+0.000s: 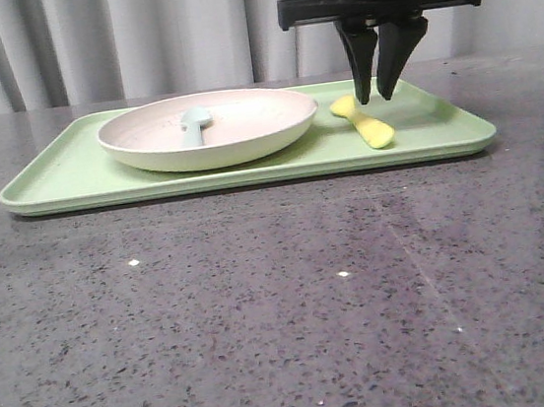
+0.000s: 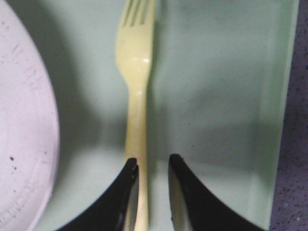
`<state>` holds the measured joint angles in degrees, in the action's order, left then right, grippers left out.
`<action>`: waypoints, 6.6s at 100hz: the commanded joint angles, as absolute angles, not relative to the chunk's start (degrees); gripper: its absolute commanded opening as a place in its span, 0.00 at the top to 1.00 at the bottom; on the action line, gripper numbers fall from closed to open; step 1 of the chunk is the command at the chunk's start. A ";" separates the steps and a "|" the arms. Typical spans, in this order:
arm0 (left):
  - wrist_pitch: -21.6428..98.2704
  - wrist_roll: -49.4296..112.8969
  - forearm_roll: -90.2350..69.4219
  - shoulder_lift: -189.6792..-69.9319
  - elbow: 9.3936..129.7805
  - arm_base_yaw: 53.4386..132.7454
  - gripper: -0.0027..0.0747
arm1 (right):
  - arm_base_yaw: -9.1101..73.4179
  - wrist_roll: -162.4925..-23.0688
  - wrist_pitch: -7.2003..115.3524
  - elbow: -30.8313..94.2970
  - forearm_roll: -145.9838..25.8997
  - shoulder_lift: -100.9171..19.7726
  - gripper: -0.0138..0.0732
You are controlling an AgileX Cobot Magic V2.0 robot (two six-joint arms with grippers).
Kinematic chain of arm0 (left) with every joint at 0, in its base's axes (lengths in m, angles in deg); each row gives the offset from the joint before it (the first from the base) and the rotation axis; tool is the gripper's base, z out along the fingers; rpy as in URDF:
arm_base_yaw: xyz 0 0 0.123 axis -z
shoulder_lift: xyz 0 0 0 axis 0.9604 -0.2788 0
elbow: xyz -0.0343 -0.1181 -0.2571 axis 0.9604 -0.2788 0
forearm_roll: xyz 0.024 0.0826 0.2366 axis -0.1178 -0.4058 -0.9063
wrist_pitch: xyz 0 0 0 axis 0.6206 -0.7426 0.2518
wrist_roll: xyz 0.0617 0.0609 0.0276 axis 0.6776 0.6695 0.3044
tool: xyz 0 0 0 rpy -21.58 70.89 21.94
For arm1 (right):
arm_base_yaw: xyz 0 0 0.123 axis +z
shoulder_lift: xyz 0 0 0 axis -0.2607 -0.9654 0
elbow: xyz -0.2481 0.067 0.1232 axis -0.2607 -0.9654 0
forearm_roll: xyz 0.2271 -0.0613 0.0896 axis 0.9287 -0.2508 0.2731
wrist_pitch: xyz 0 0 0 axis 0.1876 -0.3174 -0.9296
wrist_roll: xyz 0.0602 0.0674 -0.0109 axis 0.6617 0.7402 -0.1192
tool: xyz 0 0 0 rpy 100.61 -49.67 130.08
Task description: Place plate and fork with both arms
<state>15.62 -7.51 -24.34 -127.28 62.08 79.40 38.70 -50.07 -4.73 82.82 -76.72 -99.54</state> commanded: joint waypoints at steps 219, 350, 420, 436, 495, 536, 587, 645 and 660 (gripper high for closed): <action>22.59 -8.07 -24.19 -82.52 37.04 79.45 0.99 | 38.45 -50.43 38.32 -3.95 -83.34 4.53 0.92; 48.52 -8.07 -31.75 -74.05 14.62 77.26 0.99 | 38.45 -50.43 38.32 -3.95 -83.34 4.53 0.92; 47.02 -8.07 -32.26 -70.19 11.45 74.62 0.99 | 38.45 -50.43 38.40 -4.21 -83.34 4.53 0.92; 47.02 -8.07 -32.26 -70.19 11.45 74.62 0.99 | 38.45 -50.43 38.40 -4.21 -83.34 4.53 0.92; 47.02 -8.07 -32.26 -70.19 11.45 74.62 0.99 | 38.45 -50.43 38.23 -4.29 -84.64 4.53 0.92; 47.02 -8.07 -32.26 -70.19 11.45 74.62 0.99 | 34.88 -54.96 48.74 -7.36 -82.94 4.53 0.92; 47.02 -8.07 -32.26 -70.19 11.45 74.62 0.99 | 19.23 -60.46 73.89 -24.95 -77.99 11.58 0.92; 47.02 -8.07 -32.26 -70.19 11.45 74.62 0.99 | 17.29 -60.82 64.98 -29.97 -77.28 19.76 0.92; 47.02 -8.07 -32.26 -70.19 11.45 74.62 0.99 | 17.29 -60.82 64.90 -29.92 -77.28 19.76 0.92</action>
